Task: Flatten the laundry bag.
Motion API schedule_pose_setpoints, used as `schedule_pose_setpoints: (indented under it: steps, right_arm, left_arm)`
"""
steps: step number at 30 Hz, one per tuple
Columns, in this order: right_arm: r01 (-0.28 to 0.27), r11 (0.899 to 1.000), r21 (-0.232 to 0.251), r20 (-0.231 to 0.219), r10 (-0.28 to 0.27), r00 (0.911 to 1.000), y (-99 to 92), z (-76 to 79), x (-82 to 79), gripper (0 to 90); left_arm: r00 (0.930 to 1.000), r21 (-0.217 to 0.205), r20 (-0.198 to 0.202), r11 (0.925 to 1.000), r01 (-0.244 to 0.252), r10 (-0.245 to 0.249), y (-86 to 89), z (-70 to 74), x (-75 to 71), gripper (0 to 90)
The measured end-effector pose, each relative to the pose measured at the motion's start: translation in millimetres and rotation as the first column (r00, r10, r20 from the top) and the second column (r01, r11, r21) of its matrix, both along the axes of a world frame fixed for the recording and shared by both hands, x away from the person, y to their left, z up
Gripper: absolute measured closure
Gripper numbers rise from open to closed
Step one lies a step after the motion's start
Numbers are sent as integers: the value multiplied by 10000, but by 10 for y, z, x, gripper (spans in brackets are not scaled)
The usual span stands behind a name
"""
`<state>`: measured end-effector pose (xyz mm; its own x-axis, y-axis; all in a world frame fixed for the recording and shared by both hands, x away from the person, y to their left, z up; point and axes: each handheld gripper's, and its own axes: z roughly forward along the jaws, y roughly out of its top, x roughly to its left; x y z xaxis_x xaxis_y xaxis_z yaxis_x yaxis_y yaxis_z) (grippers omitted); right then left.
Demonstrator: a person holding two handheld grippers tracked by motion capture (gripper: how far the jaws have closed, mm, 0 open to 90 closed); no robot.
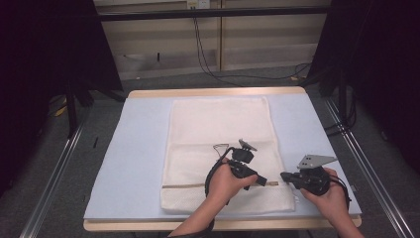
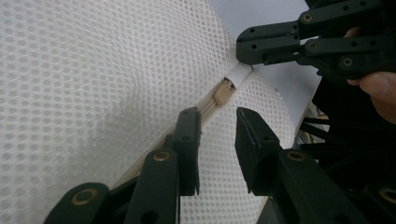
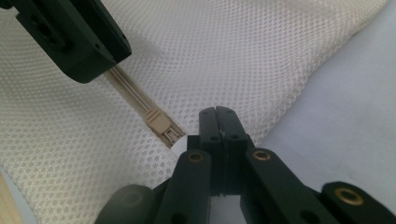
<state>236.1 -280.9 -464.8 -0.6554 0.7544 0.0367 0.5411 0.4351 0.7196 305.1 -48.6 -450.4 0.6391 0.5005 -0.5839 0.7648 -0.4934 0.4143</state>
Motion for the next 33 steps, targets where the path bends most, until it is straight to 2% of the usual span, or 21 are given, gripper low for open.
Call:
schedule_pose_setpoints:
  steps: [1, 2, 3, 4, 7, 9, 10, 12, 14, 15, 16, 18, 19, 20, 21, 23, 24, 26, 31, 32, 33]
  right_arm:
    - [0, 10000, 0, 0, 0, 10000, 0, 0, 0, 900]
    - [-34, 10000, -47, -35, 33, 10000, 5, -4, -2, 900]
    - [-35, 10000, -63, -25, 35, 10000, 7, -4, -2, 900]
    - [-80, 9999, -79, -31, 80, 10000, 10, -6, -2, 900]
    - [-134, 9999, -78, -27, 134, 9999, 12, -7, -1, 900]
    - [-159, 9998, -83, -27, 159, 9999, 12, -2, 0, 900]
    - [-175, 9998, -109, -28, 175, 9998, 11, -1, 0, 900]
    - [-173, 9998, -83, -75, 172, 9998, 9, 1, -3, 900]
    - [-128, 9999, -95, -132, 127, 9998, 3, 9, -12, 900]
    - [-154, 9998, -90, -117, 153, 9998, 0, 1, -18, 900]
    - [-154, 9998, -90, -117, 153, 9998, 0, 1, -18, 900]
    - [-126, 9999, -23, -210, 125, 9997, -8, -18, -25, 900]
    - [-132, 9999, -80, -192, 130, 9997, -6, -17, -25, 900]
    - [-132, 9999, -80, -192, 130, 9997, -6, -17, -25, 900]
    - [-189, 9998, -109, -191, 187, 9996, -3, -20, -28, 900]
    - [-207, 9997, -163, -146, 204, 9997, -4, -25, -29, 900]
    - [-155, 9998, -114, -268, 152, 9995, -10, -37, -34, 900]
    - [-164, 9998, -91, -266, 162, 9995, -18, -51, -27, 900]
    - [-121, 9999, -95, -324, 118, 9994, -22, -59, -29, 900]
    - [-118, 9999, -86, -339, 115, 9994, -22, -61, -28, 900]
    - [-117, 9999, -97, -345, 113, 9993, -20, -63, -27, 900]
  left_arm:
    - [9998, 46, 58, 9998, 214, -214, -3, -10, 13, 700]
    - [9997, 62, -71, 9997, 232, -231, -32, -27, 24, 700]
    - [9996, -159, -212, 9997, -196, 193, -69, -37, 5, 700]
    - [9997, -62, -174, 9999, 150, -151, -60, -45, 24, 700]
    - [9998, -68, -209, 10000, 30, -31, -90, -57, 17, 700]
    - [9995, -87, -257, 9998, 198, -200, -96, -74, 31, 698]
    - [9991, -214, -408, 9997, -142, 133, -120, -85, 30, 698]
    - [9995, -127, -310, 9999, 72, -76, -109, -92, 46, 696]
    - [9988, -229, -468, 9996, -182, 172, -149, -107, 38, 692]
    - [9993, -43, -358, 10000, 72, -73, -142, -115, 52, 692]
    - [9993, -43, -358, 10000, 72, -73, -142, -115, 52, 693]
    - [9970, -242, -682, 9990, -380, 362, -184, -138, 42, 700]
    - [9984, -99, -558, 9999, 55, -61, -169, -145, 65, 703]
    - [9984, -99, -558, 9999, 55, -61, -169, -145, 65, 703]
    - [9981, -105, -606, 9998, -153, 146, -195, -150, 58, 705]
    - [9986, -16, -527, 10000, -8, 8, -195, -151, 67, 709]
    - [9974, -70, -716, 9999, -86, 81, -216, -165, 71, 713]
    - [9978, -60, -655, 9999, -148, 144, -233, -177, 72, 724]
    - [9965, 75, -823, 9998, -157, 163, -282, -202, 69, 746]
    - [9955, -8, -860, 9992, -400, 398, -311, -210, 52, 747]
    - [9955, -8, -860, 9992, -400, 398, -311, -210, 52, 750]
